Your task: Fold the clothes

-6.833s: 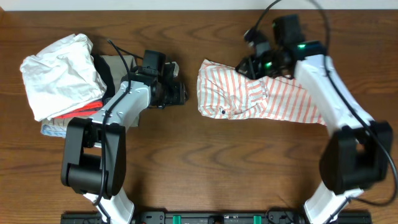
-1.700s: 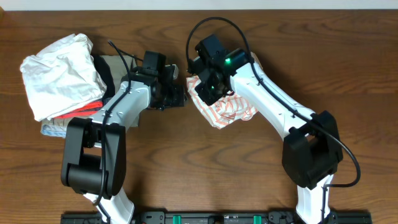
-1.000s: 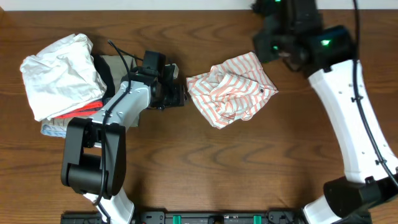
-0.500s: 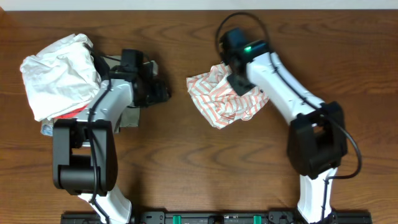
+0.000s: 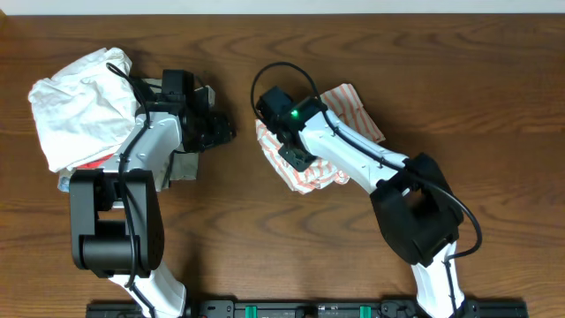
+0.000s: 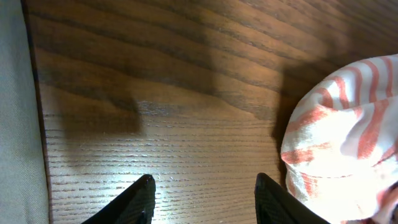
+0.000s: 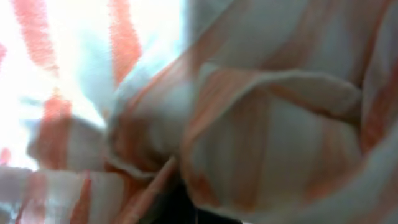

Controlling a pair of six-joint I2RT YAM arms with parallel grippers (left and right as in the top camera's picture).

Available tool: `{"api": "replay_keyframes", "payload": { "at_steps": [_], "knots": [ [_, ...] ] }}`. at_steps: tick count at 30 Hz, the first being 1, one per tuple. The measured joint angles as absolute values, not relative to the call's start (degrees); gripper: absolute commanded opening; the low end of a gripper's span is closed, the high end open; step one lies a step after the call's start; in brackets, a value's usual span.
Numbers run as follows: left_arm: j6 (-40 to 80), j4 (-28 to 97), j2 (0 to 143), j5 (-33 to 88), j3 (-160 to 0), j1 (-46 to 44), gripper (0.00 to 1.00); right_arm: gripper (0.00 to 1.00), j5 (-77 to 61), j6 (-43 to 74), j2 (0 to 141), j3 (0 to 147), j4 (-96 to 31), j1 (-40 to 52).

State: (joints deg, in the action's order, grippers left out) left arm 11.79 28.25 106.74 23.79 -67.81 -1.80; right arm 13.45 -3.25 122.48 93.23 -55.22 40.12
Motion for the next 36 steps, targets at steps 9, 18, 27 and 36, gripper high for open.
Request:
{"api": "replay_keyframes", "payload": {
  "at_steps": [9, 18, 27, 36],
  "knots": [
    [11.8, 28.4, 106.7, 24.0, -67.8, -1.8, 0.52, 0.01, 16.8, 0.5, 121.8, 93.7, -56.9, 39.9],
    [10.5, 24.5, 104.6, 26.7, -67.8, -2.2, 0.51, 0.03, 24.2, 1.4, 106.7, 99.9, -55.9, 34.9],
    [8.7, 8.4, 93.8, 33.6, -68.1, -8.9, 0.46, 0.01, 24.4, 2.7, 97.8, 101.4, -64.2, 19.8],
    [8.6, -3.7, 97.6, 38.6, -68.2, -21.4, 0.47, 0.01, 23.1, 8.8, 100.1, 97.3, -65.8, 10.2]
  ]
}}
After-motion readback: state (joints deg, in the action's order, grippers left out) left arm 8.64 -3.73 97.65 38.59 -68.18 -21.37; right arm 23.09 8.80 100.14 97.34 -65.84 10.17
